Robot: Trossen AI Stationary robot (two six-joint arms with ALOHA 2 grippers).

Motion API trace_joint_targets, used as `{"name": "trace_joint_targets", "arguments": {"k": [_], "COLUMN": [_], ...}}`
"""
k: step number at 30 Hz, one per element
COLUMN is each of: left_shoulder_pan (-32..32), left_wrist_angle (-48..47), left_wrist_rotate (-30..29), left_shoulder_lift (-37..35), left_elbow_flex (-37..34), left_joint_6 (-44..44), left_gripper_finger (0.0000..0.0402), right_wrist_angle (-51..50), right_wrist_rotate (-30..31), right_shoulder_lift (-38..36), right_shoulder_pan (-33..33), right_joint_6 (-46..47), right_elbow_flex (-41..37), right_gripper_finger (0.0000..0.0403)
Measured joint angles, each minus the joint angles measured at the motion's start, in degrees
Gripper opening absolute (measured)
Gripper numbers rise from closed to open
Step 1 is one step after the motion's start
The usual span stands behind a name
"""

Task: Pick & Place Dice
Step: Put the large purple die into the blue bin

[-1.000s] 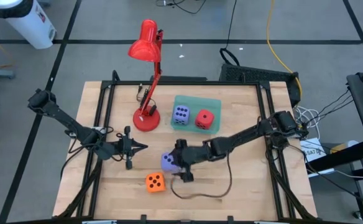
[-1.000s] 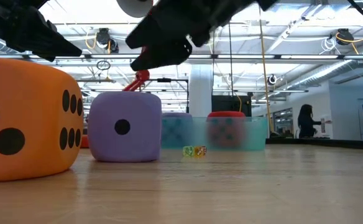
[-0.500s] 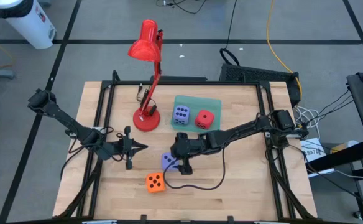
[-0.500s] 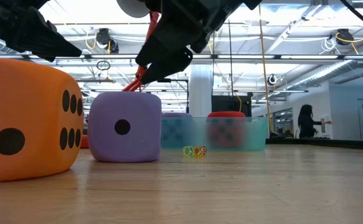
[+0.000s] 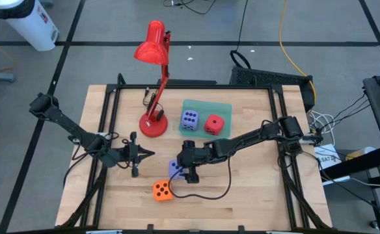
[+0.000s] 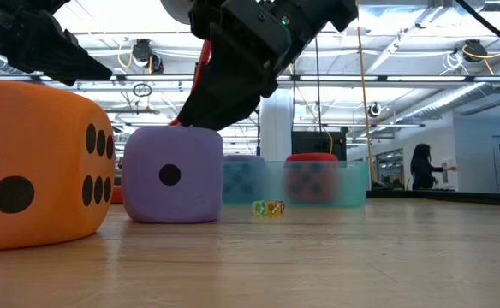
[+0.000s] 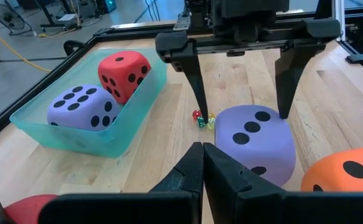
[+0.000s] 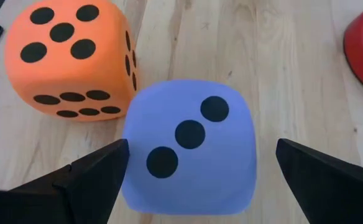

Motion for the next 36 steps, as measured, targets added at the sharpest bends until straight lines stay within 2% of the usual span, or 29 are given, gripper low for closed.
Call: {"name": "trace_joint_targets", "arguments": {"k": [5,16,26,29,36], "left_shoulder_pan": [0.0,0.02,0.02,0.02,0.0], "left_wrist_angle": [0.02,0.06,0.06,0.04,0.09], "left_wrist_rotate": [-0.02,-0.04,-0.02,0.1,6.57], "left_shoulder_lift": [0.02,0.02,0.01,0.02,0.06], "left_elbow_flex": [0.0,0.0,0.0,0.0,0.0], "left_joint_6": [0.01,-0.31,-0.41,-1.43,-3.29], "left_gripper_finger": [0.0021,0.0021,0.0021,0.0021,0.0021], "right_wrist_angle": [-0.31,2.37,5.64,5.79,4.41], "right_wrist_rotate": [-0.12,-4.81,-4.25,-2.2,-1.16], "right_shoulder_lift": [0.0,3.67,3.98,3.98,1.99], "right_shoulder_pan": [0.05,-0.64,-1.5,-2.53,-5.14], "right_joint_6": [0.66,2.03,0.99,0.95,0.76], "right_elbow_flex": [0.0,-0.04,-0.11,-0.13,-0.26], "right_gripper_finger": [0.04,0.04,0.04,0.04,0.04]}}
